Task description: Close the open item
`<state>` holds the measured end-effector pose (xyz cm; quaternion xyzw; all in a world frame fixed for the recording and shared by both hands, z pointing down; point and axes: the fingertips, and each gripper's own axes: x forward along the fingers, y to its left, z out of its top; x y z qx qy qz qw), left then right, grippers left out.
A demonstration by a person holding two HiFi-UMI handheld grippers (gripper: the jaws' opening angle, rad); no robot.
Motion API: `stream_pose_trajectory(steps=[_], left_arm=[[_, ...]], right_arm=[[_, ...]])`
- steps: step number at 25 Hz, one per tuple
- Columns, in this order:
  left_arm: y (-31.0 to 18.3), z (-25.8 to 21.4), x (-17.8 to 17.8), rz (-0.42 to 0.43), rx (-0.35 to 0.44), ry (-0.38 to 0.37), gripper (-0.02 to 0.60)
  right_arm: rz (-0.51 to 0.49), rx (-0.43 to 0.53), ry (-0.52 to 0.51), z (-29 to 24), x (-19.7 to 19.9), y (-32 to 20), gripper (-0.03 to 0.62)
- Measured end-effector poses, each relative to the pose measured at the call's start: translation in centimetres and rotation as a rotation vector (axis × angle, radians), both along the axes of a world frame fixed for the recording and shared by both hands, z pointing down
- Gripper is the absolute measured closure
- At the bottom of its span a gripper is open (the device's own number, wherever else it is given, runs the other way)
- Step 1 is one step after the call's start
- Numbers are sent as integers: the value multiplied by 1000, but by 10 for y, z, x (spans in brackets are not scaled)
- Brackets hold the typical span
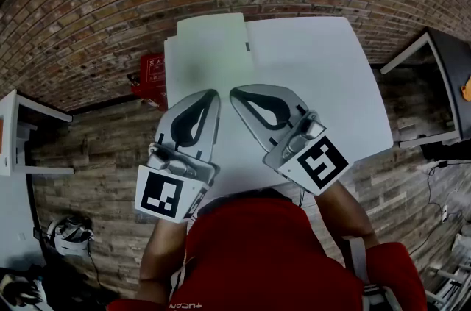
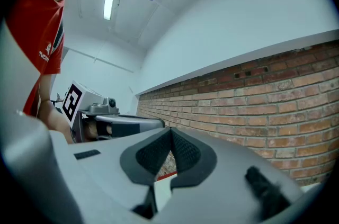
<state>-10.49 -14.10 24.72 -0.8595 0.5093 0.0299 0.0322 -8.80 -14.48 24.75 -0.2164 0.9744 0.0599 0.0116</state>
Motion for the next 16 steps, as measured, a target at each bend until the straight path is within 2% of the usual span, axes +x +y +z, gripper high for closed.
stream_pose_trajectory(steps=[16], left_arm=[[2, 4, 0, 4, -3, -3, 569]], right_arm=[[0, 1, 4, 2, 1, 3, 563]])
